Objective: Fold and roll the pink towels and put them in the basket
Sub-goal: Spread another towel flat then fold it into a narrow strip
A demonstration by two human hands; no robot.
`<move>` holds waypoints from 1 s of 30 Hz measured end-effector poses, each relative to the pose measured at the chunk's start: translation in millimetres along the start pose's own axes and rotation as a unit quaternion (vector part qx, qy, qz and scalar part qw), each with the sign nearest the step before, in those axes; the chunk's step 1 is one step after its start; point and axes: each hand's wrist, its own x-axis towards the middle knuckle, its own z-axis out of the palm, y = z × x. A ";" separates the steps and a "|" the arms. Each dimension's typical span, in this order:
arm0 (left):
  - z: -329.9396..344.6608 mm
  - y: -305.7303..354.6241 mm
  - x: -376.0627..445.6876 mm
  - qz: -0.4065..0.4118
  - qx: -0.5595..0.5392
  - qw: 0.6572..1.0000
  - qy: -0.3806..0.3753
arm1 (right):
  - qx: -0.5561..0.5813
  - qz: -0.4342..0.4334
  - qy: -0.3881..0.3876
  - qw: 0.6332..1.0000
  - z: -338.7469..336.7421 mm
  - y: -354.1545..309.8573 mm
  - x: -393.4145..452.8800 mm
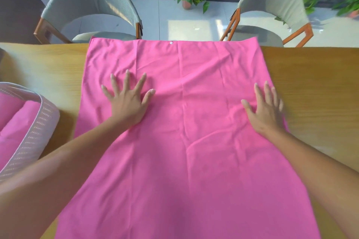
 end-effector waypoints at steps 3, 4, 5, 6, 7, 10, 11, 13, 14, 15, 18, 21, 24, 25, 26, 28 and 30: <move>7.3 42.5 13.8 0.115 0.043 0.992 -0.011 | 0.029 -0.068 -0.026 0.997 -3.4 -32.8 40.5; 11.3 50.5 19.3 0.136 0.060 0.989 -0.020 | 0.032 -0.077 -0.033 0.996 -3.2 -42.1 58.6; 15.9 54.5 23.9 0.145 0.074 0.986 -0.026 | 0.023 -0.081 -0.038 0.996 -2.0 -47.9 77.7; 20.7 54.9 26.6 0.147 0.083 0.985 -0.027 | 0.007 -0.081 -0.045 0.996 -0.7 -50.0 95.4; 25.2 53.0 28.8 0.145 0.088 0.985 -0.022 | -0.007 -0.075 -0.052 0.996 1.0 -47.4 111.4; 32.9 47.5 33.6 0.142 0.093 0.986 -0.001 | -0.018 -0.027 -0.034 0.999 2.7 -20.1 144.5; 33.0 46.6 34.4 0.140 0.095 0.986 0.000 | -0.017 -0.014 -0.034 0.999 2.6 -12.2 150.8; 32.6 47.0 35.5 0.137 0.100 0.986 -0.005 | -0.017 0.005 -0.054 0.998 0.2 -3.8 157.5; 31.5 47.3 34.8 0.134 0.100 0.986 -0.010 | -0.021 0.017 -0.065 0.998 -1.5 -1.3 156.7; 30.2 47.8 32.3 0.129 0.098 0.987 -0.011 | -0.027 0.025 -0.069 0.997 -3.1 0.2 153.3; 32.2 55.4 8.6 0.127 0.082 0.988 0.017 | -0.034 0.009 -0.042 0.998 -7.1 1.8 124.6; 47.2 72.2 -35.6 0.137 0.055 0.989 0.024 | 0.016 -0.039 -0.008 0.999 -2.6 4.8 76.6; 63.6 91.9 -77.1 0.143 0.050 0.988 0.007 | 0.012 -0.080 -0.016 0.997 7.0 26.0 25.7; 67.2 98.7 -89.2 0.142 0.055 0.988 0.002 | 0.000 -0.086 -0.018 0.996 9.3 37.8 13.0; 70.4 106.6 -102.2 0.137 0.057 0.989 -0.002 | -0.007 -0.085 -0.018 0.996 9.4 49.5 3.3; 76.3 126.3 -129.2 0.121 0.056 0.991 -0.004 | -0.014 -0.075 -0.020 0.997 6.0 66.0 -5.5; 82.3 150.2 -160.2 0.101 0.055 0.993 -0.010 | -0.019 -0.070 -0.030 0.997 3.3 73.3 -9.2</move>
